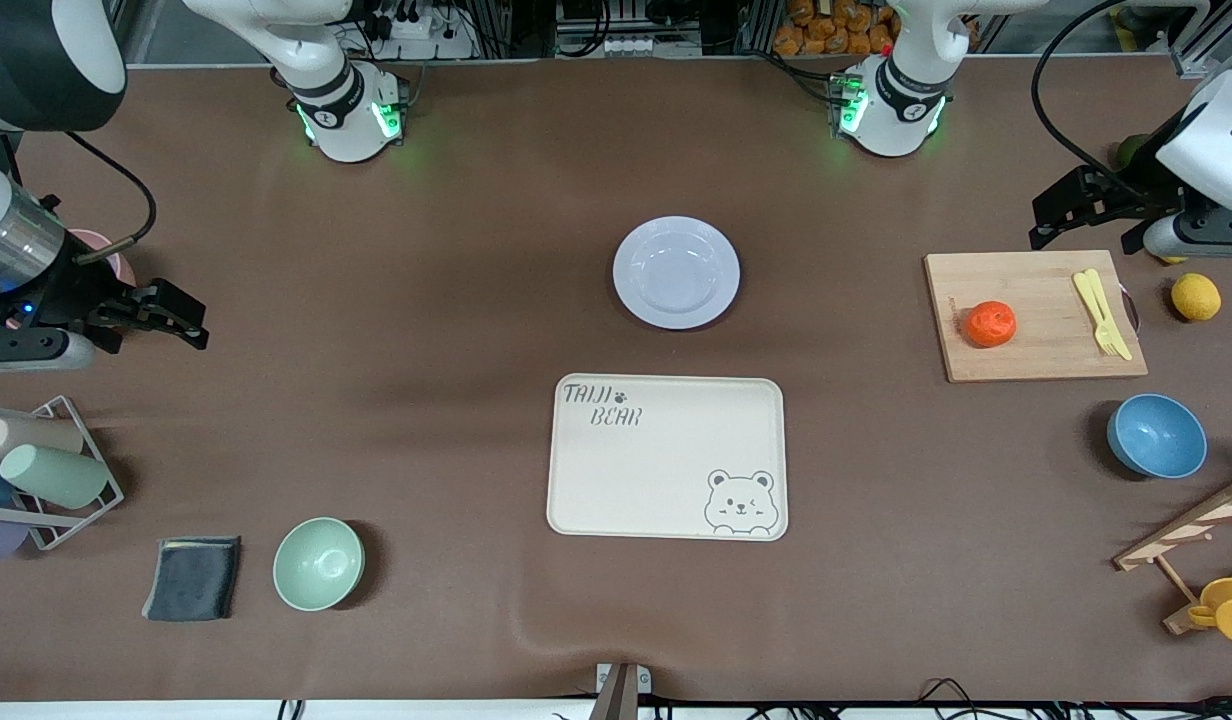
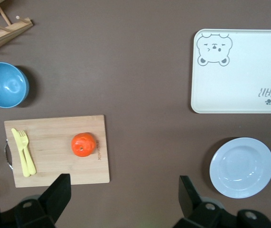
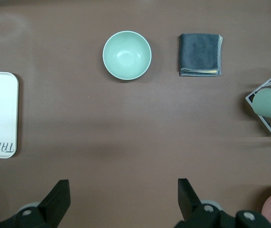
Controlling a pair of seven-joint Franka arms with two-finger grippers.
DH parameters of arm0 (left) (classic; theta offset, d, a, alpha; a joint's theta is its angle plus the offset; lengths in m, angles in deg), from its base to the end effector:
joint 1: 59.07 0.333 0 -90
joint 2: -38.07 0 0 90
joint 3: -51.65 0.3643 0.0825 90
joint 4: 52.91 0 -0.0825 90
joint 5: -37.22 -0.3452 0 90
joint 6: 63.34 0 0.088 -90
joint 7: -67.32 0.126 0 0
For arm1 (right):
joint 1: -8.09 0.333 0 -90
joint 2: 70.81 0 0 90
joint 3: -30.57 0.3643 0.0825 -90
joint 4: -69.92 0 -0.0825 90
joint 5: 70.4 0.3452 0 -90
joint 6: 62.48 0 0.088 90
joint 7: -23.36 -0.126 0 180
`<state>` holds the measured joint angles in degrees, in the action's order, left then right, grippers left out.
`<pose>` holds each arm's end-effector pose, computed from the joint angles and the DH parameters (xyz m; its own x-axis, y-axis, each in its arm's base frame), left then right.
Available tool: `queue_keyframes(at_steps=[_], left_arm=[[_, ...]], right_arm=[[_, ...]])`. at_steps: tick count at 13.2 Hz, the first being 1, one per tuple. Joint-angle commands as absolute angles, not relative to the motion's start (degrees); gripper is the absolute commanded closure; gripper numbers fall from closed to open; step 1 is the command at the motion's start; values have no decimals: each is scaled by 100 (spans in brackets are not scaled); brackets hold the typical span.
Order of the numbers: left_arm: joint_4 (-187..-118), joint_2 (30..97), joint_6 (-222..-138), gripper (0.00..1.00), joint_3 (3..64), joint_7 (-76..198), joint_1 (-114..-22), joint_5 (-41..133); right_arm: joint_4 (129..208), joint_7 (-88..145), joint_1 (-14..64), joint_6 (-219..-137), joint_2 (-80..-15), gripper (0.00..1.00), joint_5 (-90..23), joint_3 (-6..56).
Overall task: Place orange and plate with both arms
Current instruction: 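Reach the left gripper toward the orange on the wooden cutting board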
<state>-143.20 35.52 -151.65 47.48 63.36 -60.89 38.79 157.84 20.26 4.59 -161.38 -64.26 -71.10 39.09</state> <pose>0.4940 -0.0564 0.6715 0.9993 -0.0362 0.0081 -0.0364 -0.9990 0.0248 0.5696 0.0432 0.6227 0.9964 0.0328 0.0781 0.0336 -0.9994 -0.0090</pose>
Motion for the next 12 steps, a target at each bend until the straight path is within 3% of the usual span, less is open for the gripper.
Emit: queue_keyframes(at_steps=[1,7,10,12], left_arm=[[-14344,3552,-15219,0,4708,6414,-6065,3697],[-14466,3623,-15220,0,4716,6459,-6048,3626],[-15203,3544,-15193,0,4629,6529,-6083,2951],[-15319,3587,-15202,0,4593,6573,-6039,2923]], right_arm=[[15649,2020,466,-15953,-6352,0,-7215,3919],[15649,2011,475,-15873,-6352,0,-7207,3927],[15658,2011,466,-15864,-6352,0,-7163,3927],[15658,2011,466,-15829,-6352,0,-7145,3927]])
